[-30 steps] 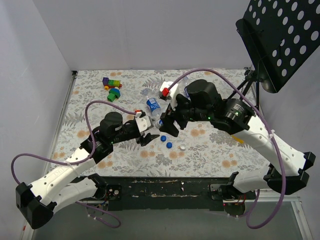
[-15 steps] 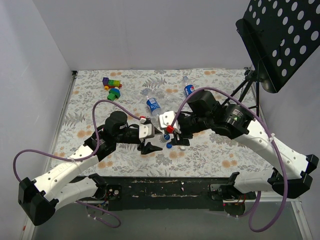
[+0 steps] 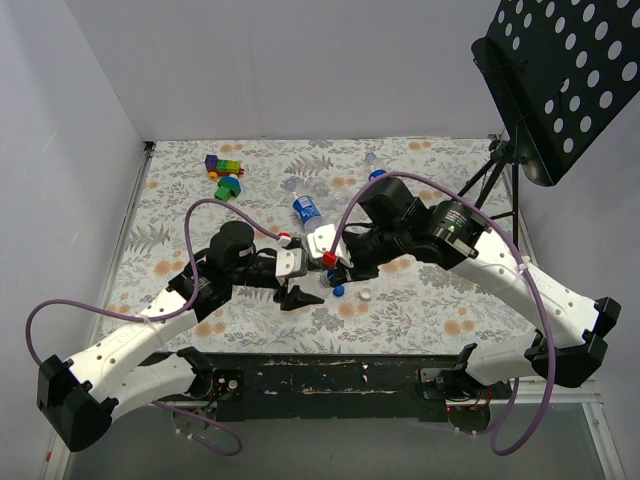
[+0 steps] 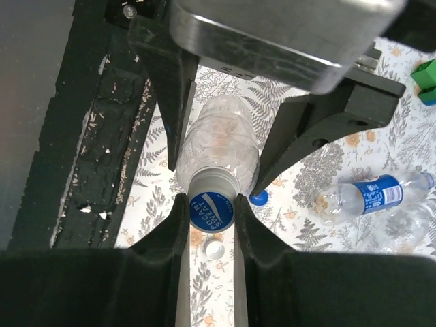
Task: Screw on the bottle caps
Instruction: Screw the bottle cap onto the plastic bottle.
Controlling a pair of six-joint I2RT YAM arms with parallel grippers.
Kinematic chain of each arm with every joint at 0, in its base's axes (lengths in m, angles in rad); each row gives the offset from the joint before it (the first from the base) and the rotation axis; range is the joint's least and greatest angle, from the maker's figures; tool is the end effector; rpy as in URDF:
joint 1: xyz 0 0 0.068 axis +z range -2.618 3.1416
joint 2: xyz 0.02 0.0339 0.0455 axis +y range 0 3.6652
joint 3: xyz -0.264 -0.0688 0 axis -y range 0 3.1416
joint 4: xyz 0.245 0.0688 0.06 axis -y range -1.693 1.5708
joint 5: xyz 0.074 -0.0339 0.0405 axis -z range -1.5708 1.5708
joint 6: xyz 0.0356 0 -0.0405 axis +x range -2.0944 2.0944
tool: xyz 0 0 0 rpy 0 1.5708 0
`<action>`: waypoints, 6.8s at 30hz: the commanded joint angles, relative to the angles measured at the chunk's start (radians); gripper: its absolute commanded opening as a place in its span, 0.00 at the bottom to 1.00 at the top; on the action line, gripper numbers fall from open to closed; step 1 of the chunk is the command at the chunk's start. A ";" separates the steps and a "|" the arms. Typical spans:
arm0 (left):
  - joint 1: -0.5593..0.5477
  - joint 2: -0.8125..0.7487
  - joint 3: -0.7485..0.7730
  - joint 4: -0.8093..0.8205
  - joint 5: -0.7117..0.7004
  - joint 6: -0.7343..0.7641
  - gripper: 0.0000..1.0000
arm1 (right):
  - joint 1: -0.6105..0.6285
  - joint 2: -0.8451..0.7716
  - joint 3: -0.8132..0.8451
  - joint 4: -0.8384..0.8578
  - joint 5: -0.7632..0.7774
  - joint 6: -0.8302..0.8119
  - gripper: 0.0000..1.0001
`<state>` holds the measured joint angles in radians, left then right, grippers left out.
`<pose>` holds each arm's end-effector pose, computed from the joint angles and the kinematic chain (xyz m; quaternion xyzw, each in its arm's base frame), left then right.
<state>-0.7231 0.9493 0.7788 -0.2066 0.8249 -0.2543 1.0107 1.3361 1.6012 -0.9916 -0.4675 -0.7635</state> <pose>0.1395 -0.1580 0.3095 0.3951 0.6847 -0.5345 0.2990 0.1237 0.2274 0.4221 -0.7479 0.4870 0.2588 0.3695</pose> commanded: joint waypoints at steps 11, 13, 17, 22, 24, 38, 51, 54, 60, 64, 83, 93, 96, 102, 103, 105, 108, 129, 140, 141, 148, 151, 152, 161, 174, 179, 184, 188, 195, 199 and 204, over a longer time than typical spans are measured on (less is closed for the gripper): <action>-0.001 -0.104 -0.024 0.256 -0.415 -0.115 0.00 | 0.003 0.119 0.101 0.136 0.511 0.990 0.01; 0.001 -0.101 -0.030 0.259 -0.437 -0.114 0.00 | 0.005 0.135 0.094 0.157 0.489 1.062 0.01; -0.001 -0.101 -0.044 0.245 -0.417 -0.131 0.00 | 0.003 0.075 0.058 0.263 0.412 1.023 0.20; -0.001 -0.101 -0.053 0.213 -0.394 -0.135 0.00 | 0.003 0.006 0.085 0.263 0.313 0.686 0.67; -0.001 -0.092 -0.047 0.185 -0.354 -0.132 0.00 | 0.003 -0.029 0.051 0.260 0.265 0.536 0.73; 0.007 0.009 0.019 0.127 0.025 -0.102 0.00 | 0.003 -0.108 -0.026 0.096 -0.012 -0.006 0.68; 0.008 -0.004 0.020 0.122 0.004 -0.091 0.00 | 0.003 -0.031 0.008 0.079 0.027 0.058 0.28; 0.010 -0.021 0.013 0.134 -0.081 -0.103 0.00 | 0.005 -0.020 0.005 0.135 0.072 0.183 0.01; 0.008 -0.069 -0.027 0.183 -0.295 -0.149 0.00 | 0.005 0.015 -0.007 0.275 0.412 0.654 0.01; 0.008 -0.084 -0.047 0.199 -0.398 -0.149 0.00 | 0.005 0.058 0.017 0.225 0.627 1.068 0.01; 0.010 0.008 0.010 0.102 -0.017 -0.109 0.00 | 0.000 -0.207 -0.102 0.229 0.112 0.198 0.78; 0.016 0.057 0.054 0.067 0.183 -0.074 0.00 | 0.000 -0.123 -0.018 0.045 0.006 0.053 0.68; 0.016 0.054 0.059 0.065 0.186 -0.072 0.00 | 0.000 -0.097 -0.009 0.025 0.000 0.044 0.61; 0.019 0.051 0.057 0.065 0.169 -0.069 0.00 | 0.000 -0.077 -0.001 0.034 0.000 0.064 0.32; 0.017 0.048 0.057 0.065 0.158 -0.069 0.00 | 0.000 -0.072 0.003 0.039 -0.003 0.075 0.26; 0.019 0.040 0.056 0.067 0.119 -0.069 0.00 | 0.000 -0.063 0.003 0.051 -0.007 0.116 0.11; 0.019 0.028 0.048 0.070 0.001 -0.076 0.00 | 0.000 -0.038 0.000 0.102 0.041 0.275 0.01; 0.020 -0.007 -0.013 0.104 -0.339 -0.131 0.00 | -0.023 0.017 0.059 0.168 0.482 0.669 0.63; 0.068 0.075 0.037 0.053 0.138 -0.068 0.00 | -0.023 -0.094 -0.027 0.036 0.044 0.121 0.65; 0.071 0.078 0.040 0.053 0.154 -0.068 0.00 | -0.023 -0.089 -0.020 0.025 0.027 0.107 0.65; 0.077 0.094 0.054 0.035 0.227 -0.048 0.00 | -0.023 -0.049 0.003 0.010 -0.028 0.066 0.61; 0.077 0.097 0.062 0.019 0.240 -0.036 0.00 | -0.023 -0.032 0.016 0.011 -0.034 0.058 0.58; 0.077 0.098 0.063 0.016 0.244 -0.033 0.00 | -0.023 -0.028 0.019 0.013 -0.034 0.056 0.57; 0.077 0.091 0.066 -0.005 0.227 -0.013 0.00 | -0.023 0.026 0.063 -0.010 -0.057 0.064 0.38; 0.077 0.006 0.016 0.081 -0.099 -0.092 0.00 | -0.021 0.133 0.066 0.120 0.208 0.694 0.01; 0.077 -0.040 -0.015 0.124 -0.256 -0.128 0.00 | -0.064 0.135 0.019 0.226 0.327 1.107 0.01; 0.077 -0.058 -0.027 0.145 -0.357 -0.171 0.00 | -0.147 0.057 -0.141 0.436 0.271 1.257 0.01; 0.077 -0.053 -0.032 0.142 -0.429 -0.189 0.00 | -0.147 0.060 -0.069 0.407 0.306 1.190 0.05; 0.079 -0.049 -0.061 0.244 -0.354 -0.275 0.06 | -0.169 0.058 -0.011 0.314 0.380 1.124 0.01; 0.077 -0.055 -0.087 0.303 -0.311 -0.309 0.01 | -0.175 0.066 -0.015 0.289 0.385 1.109 0.01; 0.077 -0.069 -0.142 0.424 -0.417 -0.447 0.00 | -0.185 0.080 0.000 0.263 0.405 1.089 0.01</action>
<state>-0.6460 0.9257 0.6662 0.0723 0.4667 -0.5869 0.8604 1.4109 1.5505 -0.6701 -0.1596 0.3637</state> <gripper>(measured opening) 0.596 0.327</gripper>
